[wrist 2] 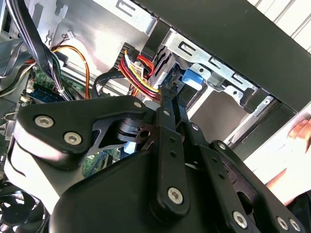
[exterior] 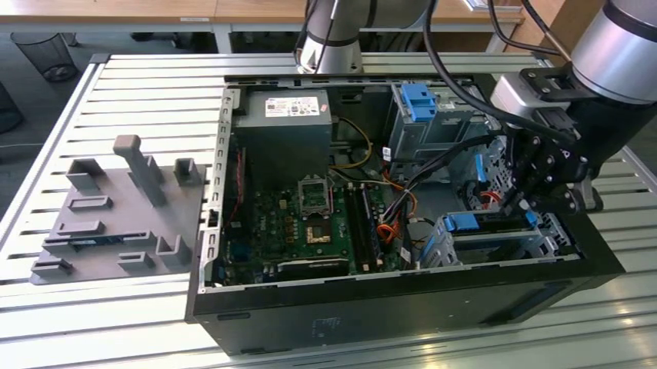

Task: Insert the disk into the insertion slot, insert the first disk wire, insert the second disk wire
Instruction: 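Insert the first disk wire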

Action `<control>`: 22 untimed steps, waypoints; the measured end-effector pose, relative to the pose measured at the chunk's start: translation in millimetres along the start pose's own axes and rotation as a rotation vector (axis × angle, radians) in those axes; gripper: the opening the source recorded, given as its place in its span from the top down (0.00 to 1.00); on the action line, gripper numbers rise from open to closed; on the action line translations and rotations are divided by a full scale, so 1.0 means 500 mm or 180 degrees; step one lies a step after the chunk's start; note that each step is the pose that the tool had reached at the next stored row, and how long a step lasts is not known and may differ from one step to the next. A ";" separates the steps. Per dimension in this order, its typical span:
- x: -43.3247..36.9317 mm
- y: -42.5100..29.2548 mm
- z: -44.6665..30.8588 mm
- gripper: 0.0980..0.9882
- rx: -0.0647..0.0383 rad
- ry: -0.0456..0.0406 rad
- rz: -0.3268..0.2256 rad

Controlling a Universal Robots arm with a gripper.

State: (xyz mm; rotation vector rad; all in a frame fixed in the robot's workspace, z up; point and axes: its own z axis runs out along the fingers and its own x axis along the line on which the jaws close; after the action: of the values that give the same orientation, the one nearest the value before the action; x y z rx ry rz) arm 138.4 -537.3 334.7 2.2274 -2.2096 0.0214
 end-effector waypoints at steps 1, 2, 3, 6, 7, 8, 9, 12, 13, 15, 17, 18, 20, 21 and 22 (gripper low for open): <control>0.001 0.000 0.000 0.93 0.0000 0.0000 0.0000; 0.001 0.000 0.000 0.93 0.0000 0.0001 0.0000; 0.001 0.000 0.000 0.93 0.0000 0.0000 0.0000; 0.002 0.000 0.001 0.93 0.0000 0.0000 0.0000; 0.002 0.000 0.001 0.93 0.0000 0.0000 0.0000; 0.002 0.000 0.001 0.93 0.0000 0.0001 0.0000; 0.002 0.000 0.001 0.93 0.0000 0.0001 0.0000; 0.002 0.000 0.002 0.93 0.0000 0.0001 0.0001; 0.002 0.000 0.003 0.93 0.0000 0.0000 0.0001; 0.001 -0.001 0.003 0.93 0.0000 0.0000 0.0001; 0.002 -0.001 0.004 0.93 0.0000 0.0001 0.0002; 0.002 -0.001 0.004 0.93 0.0000 0.0001 0.0003; 0.001 -0.001 0.004 0.93 0.0000 0.0000 0.0006; 0.001 -0.001 0.004 0.93 0.0000 0.0000 0.0009; 0.001 -0.001 0.005 0.93 0.0000 0.0000 0.0014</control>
State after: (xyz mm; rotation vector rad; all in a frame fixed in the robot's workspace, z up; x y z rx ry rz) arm 138.9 -538.0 332.4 2.2226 -2.2144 0.0215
